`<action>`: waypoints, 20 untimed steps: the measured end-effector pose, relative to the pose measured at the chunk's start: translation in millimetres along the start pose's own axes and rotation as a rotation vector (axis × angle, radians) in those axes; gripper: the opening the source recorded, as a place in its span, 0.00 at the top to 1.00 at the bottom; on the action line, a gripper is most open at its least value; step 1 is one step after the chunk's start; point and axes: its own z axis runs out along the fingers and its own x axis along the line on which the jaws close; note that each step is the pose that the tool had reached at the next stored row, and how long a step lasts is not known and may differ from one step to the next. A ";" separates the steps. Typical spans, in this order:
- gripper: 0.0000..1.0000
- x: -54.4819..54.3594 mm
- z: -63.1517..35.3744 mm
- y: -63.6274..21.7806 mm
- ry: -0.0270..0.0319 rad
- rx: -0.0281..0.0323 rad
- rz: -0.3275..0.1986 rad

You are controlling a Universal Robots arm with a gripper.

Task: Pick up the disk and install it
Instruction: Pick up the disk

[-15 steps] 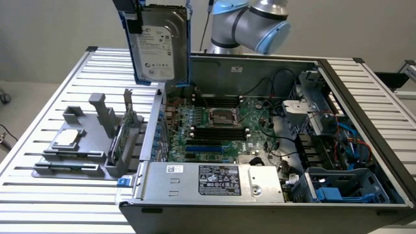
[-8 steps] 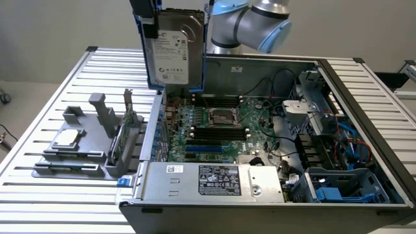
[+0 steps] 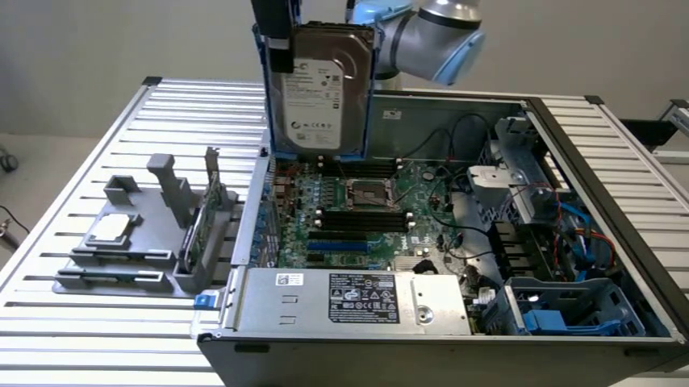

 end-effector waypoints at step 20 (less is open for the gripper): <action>0.67 40.7 -1.6 -83.3 0.0000 0.0000 0.000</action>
